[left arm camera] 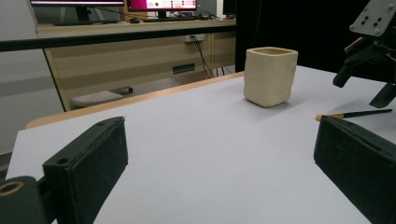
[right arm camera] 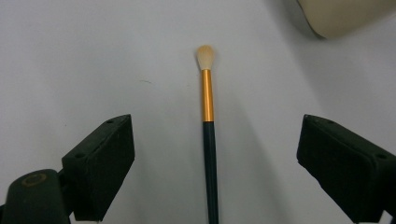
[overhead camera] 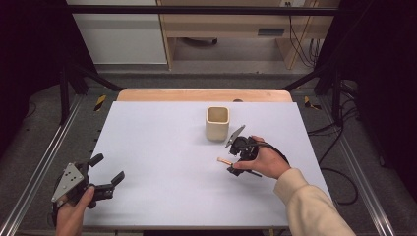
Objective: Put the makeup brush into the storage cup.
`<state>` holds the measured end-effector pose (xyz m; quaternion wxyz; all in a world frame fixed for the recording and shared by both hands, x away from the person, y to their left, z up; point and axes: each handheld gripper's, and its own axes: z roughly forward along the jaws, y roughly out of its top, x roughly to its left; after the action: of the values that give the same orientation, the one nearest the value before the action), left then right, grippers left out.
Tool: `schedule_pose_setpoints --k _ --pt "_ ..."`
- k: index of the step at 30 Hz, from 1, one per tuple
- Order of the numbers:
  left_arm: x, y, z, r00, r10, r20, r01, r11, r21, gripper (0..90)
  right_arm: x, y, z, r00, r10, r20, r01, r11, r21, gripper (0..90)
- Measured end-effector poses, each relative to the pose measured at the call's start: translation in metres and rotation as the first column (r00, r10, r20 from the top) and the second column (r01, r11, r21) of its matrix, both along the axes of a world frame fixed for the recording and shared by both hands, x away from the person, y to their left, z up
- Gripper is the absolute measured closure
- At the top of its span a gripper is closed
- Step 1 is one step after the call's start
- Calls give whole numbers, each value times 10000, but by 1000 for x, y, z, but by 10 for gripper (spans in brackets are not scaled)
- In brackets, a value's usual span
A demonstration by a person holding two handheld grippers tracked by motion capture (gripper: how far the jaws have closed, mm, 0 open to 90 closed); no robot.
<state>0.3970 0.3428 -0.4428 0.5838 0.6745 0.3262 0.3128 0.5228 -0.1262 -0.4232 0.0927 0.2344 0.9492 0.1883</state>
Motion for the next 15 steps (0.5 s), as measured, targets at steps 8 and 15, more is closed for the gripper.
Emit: schedule_pose_setpoints --k 8,15 --pt "0 0 0 10000 18 -16 -18 10000 -13 23 3 1 -3 10000 -38 42 38 10000 -82 175" --pt "0 1 0 10000 39 -15 -39 10000 1 24 2 2 -3 9999 102 -41 -102 9999 -80 359"
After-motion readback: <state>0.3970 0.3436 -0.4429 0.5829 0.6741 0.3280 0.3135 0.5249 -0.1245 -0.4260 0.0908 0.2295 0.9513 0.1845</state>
